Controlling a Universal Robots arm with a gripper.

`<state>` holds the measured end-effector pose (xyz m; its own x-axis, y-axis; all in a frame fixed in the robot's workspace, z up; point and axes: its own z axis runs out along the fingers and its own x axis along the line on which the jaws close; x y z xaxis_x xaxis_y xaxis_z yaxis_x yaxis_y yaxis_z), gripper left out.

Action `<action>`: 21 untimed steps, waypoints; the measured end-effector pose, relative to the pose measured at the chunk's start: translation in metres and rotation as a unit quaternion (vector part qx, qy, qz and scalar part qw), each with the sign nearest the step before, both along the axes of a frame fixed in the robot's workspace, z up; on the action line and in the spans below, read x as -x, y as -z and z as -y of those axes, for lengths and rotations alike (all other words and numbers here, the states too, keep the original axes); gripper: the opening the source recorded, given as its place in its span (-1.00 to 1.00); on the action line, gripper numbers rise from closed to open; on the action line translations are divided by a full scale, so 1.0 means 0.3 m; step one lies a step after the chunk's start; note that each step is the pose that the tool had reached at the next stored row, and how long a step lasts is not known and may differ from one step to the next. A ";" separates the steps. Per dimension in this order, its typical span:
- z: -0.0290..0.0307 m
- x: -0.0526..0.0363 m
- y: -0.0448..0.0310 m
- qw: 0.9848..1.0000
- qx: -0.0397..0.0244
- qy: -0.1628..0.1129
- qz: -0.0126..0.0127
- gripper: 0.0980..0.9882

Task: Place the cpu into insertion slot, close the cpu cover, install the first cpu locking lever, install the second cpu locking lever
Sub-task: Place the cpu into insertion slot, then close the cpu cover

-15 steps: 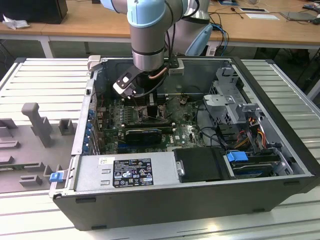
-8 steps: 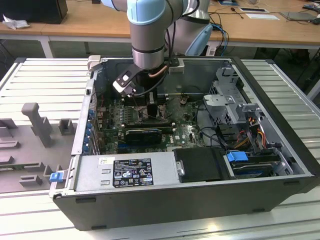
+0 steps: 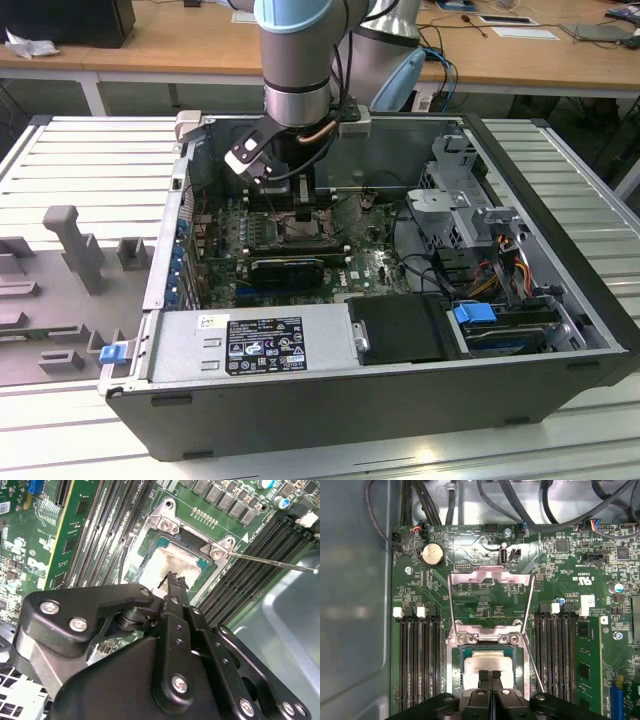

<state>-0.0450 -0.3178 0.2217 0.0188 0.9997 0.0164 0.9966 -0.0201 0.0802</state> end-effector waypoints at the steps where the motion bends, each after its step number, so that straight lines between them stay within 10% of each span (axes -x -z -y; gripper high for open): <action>1: 0.000 0.000 -0.006 1.000 0.000 0.000 0.000 -0.98; 15: 0.000 -0.016 -0.099 1.000 -0.001 0.000 -0.001 -0.98; 21: 0.000 -0.031 -0.099 1.000 -0.001 0.000 -0.002 -0.98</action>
